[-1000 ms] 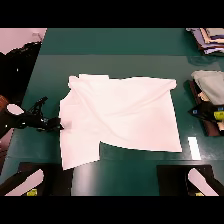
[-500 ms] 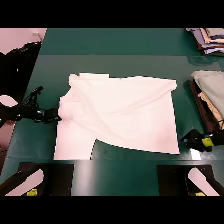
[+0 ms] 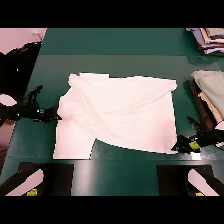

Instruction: Fold the shirts.

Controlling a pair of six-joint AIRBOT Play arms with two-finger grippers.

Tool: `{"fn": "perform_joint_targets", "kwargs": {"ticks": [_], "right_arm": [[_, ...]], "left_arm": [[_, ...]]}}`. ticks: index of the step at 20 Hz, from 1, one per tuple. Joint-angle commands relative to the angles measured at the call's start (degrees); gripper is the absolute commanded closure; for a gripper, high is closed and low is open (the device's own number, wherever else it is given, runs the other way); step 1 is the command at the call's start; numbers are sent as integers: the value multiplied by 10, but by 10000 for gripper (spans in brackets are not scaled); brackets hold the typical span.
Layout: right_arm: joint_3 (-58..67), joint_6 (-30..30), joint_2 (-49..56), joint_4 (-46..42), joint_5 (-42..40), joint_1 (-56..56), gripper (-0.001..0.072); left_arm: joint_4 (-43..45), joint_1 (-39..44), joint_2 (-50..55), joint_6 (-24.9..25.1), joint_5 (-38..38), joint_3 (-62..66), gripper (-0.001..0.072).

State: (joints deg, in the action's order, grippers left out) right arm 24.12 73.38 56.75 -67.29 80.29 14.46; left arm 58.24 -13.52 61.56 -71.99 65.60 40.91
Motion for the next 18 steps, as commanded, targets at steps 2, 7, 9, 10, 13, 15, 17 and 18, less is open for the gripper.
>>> {"fn": "perform_joint_targets", "kwargs": {"ticks": [2,7,9,10,13,15,17,18], "right_arm": [[42,3,-81,9,-4,-32,698],[284,3,-132,105,-41,-32,698],[418,3,-123,119,-51,-32,698],[490,3,-116,117,-52,-32,698],[686,3,-90,116,-50,-31,698],[801,3,-76,116,-47,-32,698],[891,3,-65,95,-39,-31,698],[929,11,-59,76,-29,-32,698]], "left_arm": [[0,0,-64,-21,10,22,677],[0,0,-157,-61,60,220,676],[0,0,-173,-63,71,355,675],[0,0,-176,-63,73,422,676],[0,0,-176,-82,68,635,675],[0,0,-176,-91,53,751,676],[0,0,-176,-112,36,831,676],[0,0,-176,-123,34,861,676]]}}
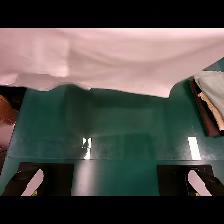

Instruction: Fold the shirts.

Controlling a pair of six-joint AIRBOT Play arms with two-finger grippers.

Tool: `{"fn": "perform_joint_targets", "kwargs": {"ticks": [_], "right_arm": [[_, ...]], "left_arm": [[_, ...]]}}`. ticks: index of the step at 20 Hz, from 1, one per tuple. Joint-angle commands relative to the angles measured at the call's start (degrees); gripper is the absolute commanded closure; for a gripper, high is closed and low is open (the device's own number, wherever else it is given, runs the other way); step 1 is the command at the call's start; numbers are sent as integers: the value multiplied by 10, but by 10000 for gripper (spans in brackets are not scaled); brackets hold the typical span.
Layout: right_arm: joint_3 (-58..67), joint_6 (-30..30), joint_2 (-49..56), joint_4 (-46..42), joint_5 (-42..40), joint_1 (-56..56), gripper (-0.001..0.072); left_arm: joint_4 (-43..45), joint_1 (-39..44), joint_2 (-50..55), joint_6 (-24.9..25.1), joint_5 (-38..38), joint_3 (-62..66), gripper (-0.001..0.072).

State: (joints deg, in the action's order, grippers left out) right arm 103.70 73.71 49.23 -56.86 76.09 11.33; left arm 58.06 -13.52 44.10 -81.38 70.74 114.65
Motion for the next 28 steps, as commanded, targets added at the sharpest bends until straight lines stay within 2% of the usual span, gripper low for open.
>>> {"fn": "perform_joint_targets", "kwargs": {"ticks": [1,4,6,9,12,15,17,20,22,25,28], "right_arm": [[164,18,23,-48,26,0,698],[189,24,21,-128,59,0,698],[149,24,15,-151,58,0,698],[75,25,39,-147,73,0,699],[22,25,111,-147,103,-1,699],[-45,25,206,-147,109,-2,699],[-84,25,276,-146,104,-2,699],[-106,25,379,-146,62,-2,699],[-82,25,436,-119,22,-2,699],[-12,26,494,-75,-26,-12,699],[42,25,519,-78,-46,-31,698]], "left_arm": [[1,0,-1,-41,-17,149,676],[-23,0,-1,-48,-16,176,676],[-24,0,0,-48,-4,149,677],[-24,0,0,-48,28,5,677],[-23,4,26,-46,51,-182,676],[-22,41,106,-14,28,-332,676],[-13,80,189,16,-29,-379,676],[-5,111,334,25,-156,-371,676],[-20,111,409,23,-202,-334,676],[-21,111,480,25,-208,-261,676],[-19,108,488,55,-213,-245,675]]}}
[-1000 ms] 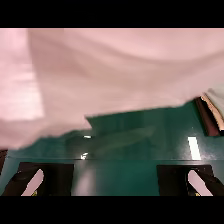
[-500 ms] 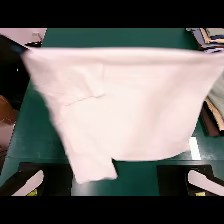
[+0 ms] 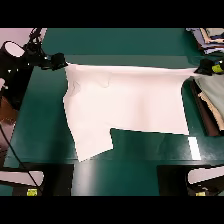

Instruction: Fold the shirts.

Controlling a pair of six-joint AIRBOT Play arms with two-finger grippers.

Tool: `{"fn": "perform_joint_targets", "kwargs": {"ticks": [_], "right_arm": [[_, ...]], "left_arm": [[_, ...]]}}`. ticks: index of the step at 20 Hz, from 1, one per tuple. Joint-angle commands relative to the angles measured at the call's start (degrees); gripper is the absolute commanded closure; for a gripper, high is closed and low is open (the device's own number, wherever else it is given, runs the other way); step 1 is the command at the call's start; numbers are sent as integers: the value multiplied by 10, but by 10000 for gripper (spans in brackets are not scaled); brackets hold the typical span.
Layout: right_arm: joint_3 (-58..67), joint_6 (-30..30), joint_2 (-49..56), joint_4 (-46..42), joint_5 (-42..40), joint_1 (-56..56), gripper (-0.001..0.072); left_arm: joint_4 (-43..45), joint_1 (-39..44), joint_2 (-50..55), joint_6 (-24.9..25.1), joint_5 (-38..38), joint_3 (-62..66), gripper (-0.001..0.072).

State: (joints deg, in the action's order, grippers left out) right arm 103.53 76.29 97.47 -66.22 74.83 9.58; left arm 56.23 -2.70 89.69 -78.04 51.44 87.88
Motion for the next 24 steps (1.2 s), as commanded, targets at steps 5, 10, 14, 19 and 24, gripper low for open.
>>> {"fn": "perform_joint_targets", "kwargs": {"ticks": [5,10,14,19,24], "right_arm": [[-19,-1,3,-59,-28,-27,700],[-182,-2,-44,-58,-73,-21,700],[-248,-3,-45,-8,-109,-21,698],[-238,-2,-45,7,-83,-21,327],[-211,-3,-96,7,9,8,328]], "left_arm": [[56,-5,27,23,78,19,677],[64,-5,28,35,102,-48,676],[64,-5,28,35,75,-107,675],[83,-6,26,-16,119,-116,178],[127,-7,-49,-22,195,-147,208]]}}
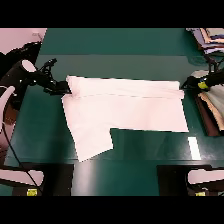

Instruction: Fold the shirts.

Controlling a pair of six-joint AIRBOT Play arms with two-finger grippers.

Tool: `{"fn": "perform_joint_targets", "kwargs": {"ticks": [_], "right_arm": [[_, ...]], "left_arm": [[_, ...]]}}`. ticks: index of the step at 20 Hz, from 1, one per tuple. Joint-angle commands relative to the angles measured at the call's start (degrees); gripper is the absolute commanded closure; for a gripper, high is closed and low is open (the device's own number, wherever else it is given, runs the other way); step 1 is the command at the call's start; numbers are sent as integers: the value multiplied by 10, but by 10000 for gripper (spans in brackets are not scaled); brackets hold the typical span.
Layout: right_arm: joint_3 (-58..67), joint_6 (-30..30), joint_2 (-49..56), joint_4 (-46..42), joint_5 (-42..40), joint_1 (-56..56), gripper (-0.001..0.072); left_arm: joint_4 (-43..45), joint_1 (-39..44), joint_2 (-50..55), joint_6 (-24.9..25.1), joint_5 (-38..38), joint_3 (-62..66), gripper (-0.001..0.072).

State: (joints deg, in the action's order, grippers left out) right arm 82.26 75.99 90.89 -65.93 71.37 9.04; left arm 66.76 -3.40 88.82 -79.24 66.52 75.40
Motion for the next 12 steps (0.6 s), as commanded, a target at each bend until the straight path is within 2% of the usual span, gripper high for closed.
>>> {"fn": "perform_joint_targets", "kwargs": {"ticks": [1,8,12], "right_arm": [[-18,-5,-57,3,42,19,328],[-182,-19,-229,5,47,45,328],[-229,-19,-277,5,43,45,329]], "left_arm": [[21,0,-68,-16,46,-50,208],[13,1,-302,-33,63,-361,208],[-76,1,-375,-25,0,-482,207]]}}
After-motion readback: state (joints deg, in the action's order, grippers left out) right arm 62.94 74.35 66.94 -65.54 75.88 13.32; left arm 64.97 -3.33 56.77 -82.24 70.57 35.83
